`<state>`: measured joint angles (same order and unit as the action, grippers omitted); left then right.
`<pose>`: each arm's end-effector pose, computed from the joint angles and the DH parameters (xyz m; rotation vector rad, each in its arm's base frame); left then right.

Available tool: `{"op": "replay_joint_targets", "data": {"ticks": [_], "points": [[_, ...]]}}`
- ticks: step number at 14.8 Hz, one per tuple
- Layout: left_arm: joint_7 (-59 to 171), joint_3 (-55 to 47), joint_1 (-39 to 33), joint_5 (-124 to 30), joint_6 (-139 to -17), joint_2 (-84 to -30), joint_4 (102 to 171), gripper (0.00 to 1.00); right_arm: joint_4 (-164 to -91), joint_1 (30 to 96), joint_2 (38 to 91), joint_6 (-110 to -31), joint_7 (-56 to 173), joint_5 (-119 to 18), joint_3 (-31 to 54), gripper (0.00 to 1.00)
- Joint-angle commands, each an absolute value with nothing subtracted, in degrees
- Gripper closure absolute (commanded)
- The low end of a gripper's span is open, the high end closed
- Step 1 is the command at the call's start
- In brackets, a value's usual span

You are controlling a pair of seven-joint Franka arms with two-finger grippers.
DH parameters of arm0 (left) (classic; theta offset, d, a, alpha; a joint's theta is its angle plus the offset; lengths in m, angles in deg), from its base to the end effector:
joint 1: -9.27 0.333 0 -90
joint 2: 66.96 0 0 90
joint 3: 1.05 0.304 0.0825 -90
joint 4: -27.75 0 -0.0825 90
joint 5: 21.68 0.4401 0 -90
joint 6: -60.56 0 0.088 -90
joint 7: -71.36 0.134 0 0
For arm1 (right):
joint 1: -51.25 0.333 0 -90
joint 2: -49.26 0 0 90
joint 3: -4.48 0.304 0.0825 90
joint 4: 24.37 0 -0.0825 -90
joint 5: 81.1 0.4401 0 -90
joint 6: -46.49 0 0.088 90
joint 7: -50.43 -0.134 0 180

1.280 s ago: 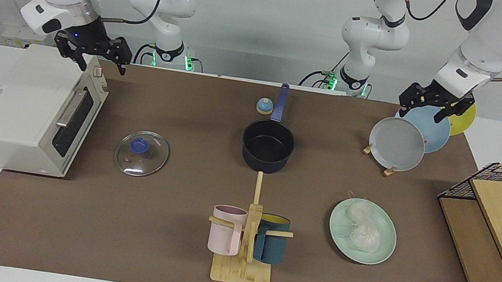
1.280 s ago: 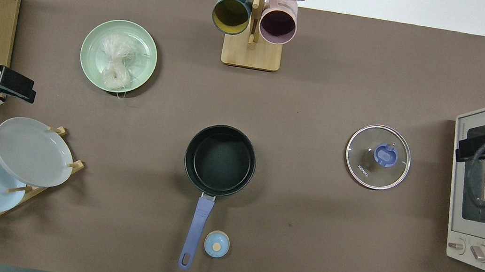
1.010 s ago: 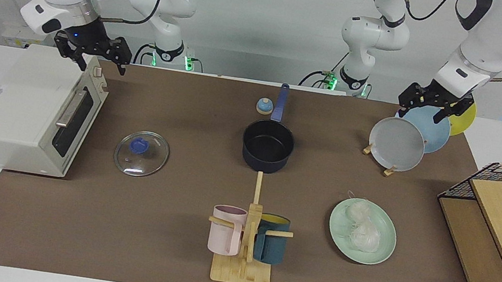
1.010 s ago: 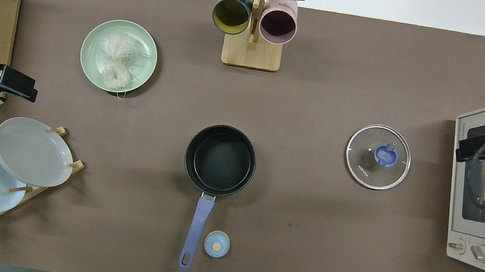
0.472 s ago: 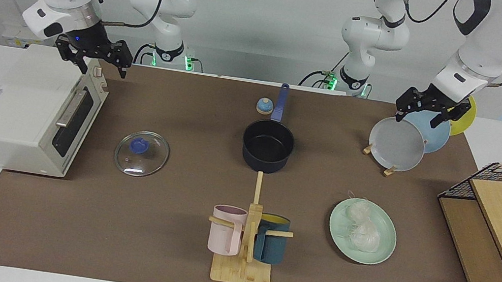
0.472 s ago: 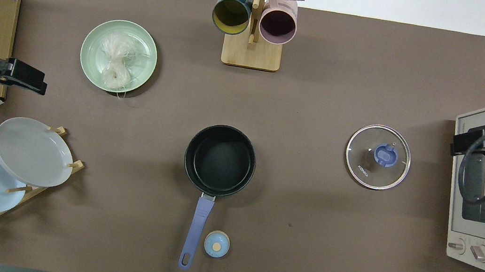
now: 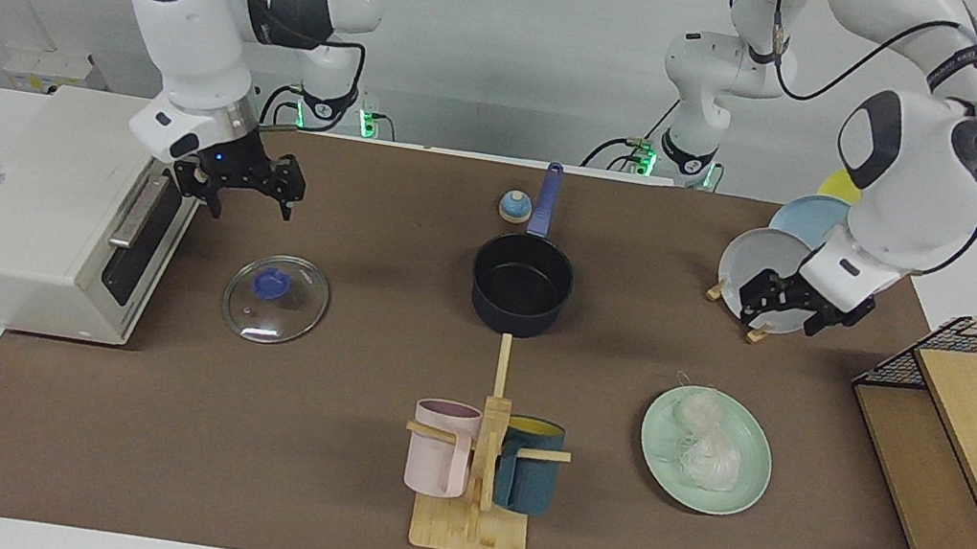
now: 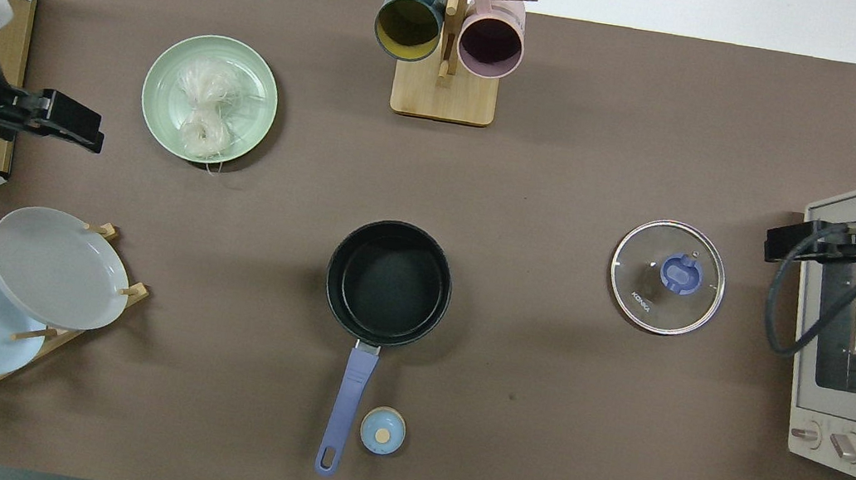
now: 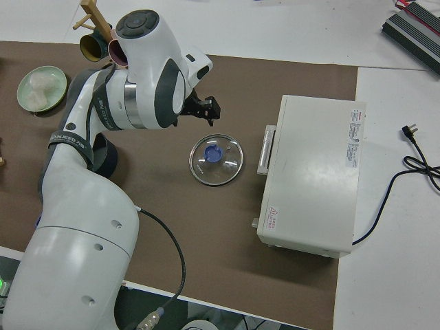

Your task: Transfer vermicelli from plate to pot

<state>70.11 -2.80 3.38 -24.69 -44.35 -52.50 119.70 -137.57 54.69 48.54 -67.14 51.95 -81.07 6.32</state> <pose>0.6791 -0.0954 0.4256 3.0816 -0.1488 -0.0471 0.6050 0.0560 0.4138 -3.1352 -0.1859 -0.0315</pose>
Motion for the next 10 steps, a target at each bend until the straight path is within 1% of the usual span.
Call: {"op": "replay_joint_targets", "data": {"ticks": [1, 4, 6, 8, 10], "points": [[70.3, -2.3, 1.4, -24.5, -50.3, -46.9, 119.1, 0.0, -145.8, 53.7, 49.9, -76.4, 53.8, -80.0, 6.3, 0.0], [71.3, -2.4, 0.3, -24.5, -56.1, -41.0, 119.1, 0.0, -149.9, 52.8, 51.5, -85.0, 54.9, -80.0, 6.3, 0.0], [71.9, -2.3, -0.3, -24.5, -59.1, -38.3, 119.4, 0.0, -150.4, 52.9, 51.7, -86.4, 55.1, -80.0, 6.3, 0.0], [73.7, -2.3, -0.2, -24.5, -60.5, -37.2, 119.3, 0.0, -151.9, 52.9, 51.7, -87.7, 56.6, -80.0, 6.3, 0.0], [74.3, -2.3, -0.1, -23.7, -61.9, -36.4, 118.9, 0.0, -153.1, 52.8, 52.4, -91.8, 59.2, -80.0, 6.2, 0.0]]}}
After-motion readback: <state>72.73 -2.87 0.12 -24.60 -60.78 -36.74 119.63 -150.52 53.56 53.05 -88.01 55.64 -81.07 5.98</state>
